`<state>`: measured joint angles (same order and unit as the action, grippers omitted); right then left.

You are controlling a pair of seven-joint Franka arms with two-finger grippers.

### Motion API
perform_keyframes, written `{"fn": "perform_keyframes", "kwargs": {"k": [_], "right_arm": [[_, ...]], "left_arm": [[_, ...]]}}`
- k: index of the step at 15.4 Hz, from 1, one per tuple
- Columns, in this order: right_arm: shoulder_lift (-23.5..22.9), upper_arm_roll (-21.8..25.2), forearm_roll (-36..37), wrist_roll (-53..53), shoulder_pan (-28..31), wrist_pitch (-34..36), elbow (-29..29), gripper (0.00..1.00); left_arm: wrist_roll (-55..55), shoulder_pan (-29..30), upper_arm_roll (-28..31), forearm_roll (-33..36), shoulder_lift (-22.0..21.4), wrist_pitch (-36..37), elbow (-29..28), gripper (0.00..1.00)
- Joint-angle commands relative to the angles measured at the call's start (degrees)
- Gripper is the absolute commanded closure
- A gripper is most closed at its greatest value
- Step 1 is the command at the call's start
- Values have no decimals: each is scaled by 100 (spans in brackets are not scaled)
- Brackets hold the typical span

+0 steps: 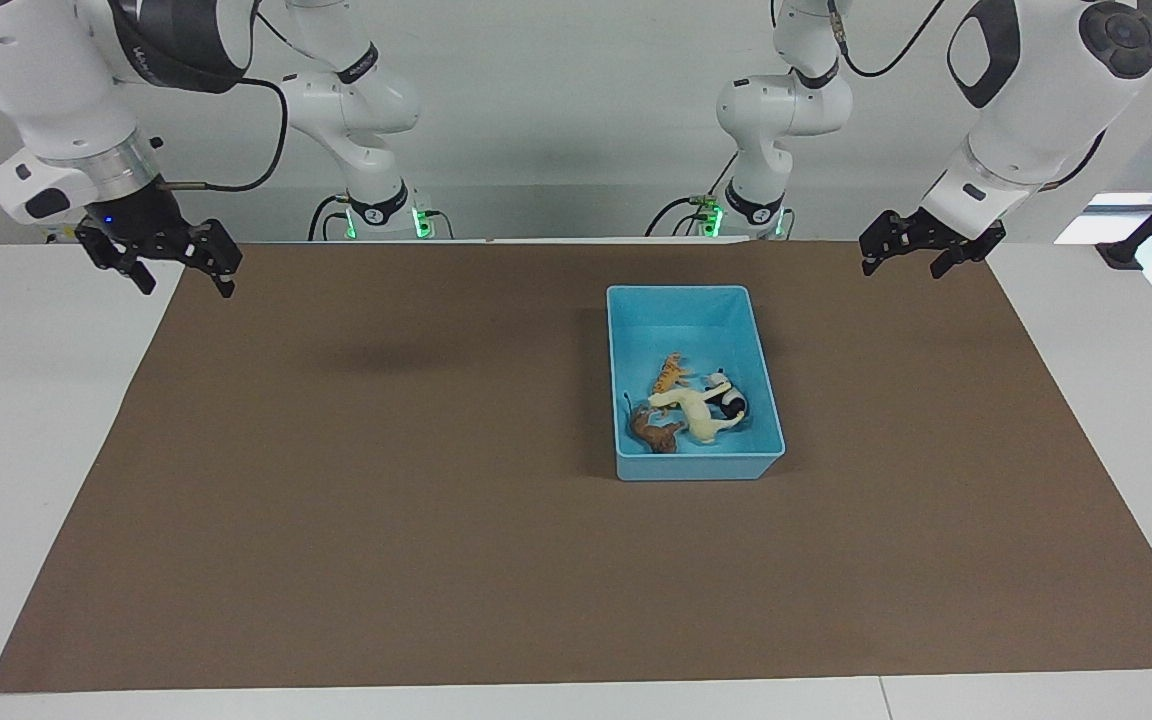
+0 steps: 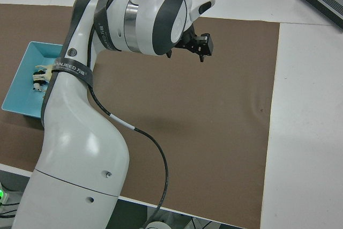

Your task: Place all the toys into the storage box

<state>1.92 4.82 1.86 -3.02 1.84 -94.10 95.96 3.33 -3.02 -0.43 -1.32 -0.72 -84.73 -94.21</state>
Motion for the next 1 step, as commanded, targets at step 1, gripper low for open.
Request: {"fn": "perform_keyframes", "kwargs": {"k": [1], "right_arm": [[81, -113, -80, 47, 202, 129, 45, 0]], "left_arm": [[27, 12, -1, 79, -77, -9, -71, 0]]}}
